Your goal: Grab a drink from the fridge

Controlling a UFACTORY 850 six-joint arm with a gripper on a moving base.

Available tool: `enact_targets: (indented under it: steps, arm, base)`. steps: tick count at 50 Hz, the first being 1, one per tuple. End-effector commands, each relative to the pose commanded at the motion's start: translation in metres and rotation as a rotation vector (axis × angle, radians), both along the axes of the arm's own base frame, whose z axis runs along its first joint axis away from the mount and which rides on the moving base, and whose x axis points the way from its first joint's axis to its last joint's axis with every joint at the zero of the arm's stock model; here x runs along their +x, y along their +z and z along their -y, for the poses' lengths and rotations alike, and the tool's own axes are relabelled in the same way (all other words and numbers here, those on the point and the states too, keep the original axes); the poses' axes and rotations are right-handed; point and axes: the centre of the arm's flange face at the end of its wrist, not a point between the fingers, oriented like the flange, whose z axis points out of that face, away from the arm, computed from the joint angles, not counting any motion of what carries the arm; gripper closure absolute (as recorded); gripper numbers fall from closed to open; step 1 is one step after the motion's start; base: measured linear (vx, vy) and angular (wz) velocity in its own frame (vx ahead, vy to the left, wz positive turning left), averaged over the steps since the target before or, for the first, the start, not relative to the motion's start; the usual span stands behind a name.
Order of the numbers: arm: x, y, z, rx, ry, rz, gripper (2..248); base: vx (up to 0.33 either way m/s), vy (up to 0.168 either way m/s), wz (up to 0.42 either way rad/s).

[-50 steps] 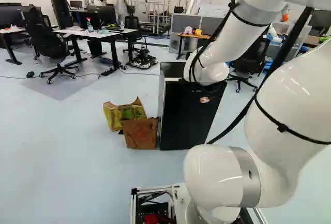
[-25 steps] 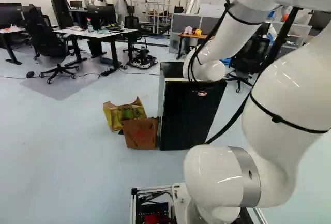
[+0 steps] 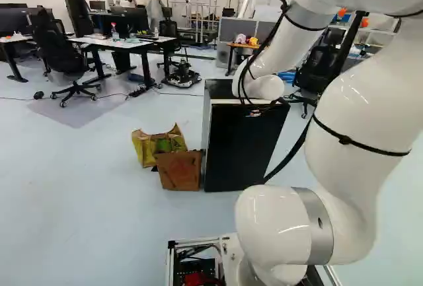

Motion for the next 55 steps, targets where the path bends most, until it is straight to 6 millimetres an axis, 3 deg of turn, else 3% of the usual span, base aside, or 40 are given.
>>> enact_targets:
  steps: [19, 55]
  arm:
    - [0.018, -0.001, 0.001, -0.001, 0.005, 0.011, 3]
    - [0.050, -0.031, 0.003, -0.003, 0.013, 0.046, 3]
  base:
    - [0.000, 0.000, 0.000]
    - [0.000, 0.000, 0.000]
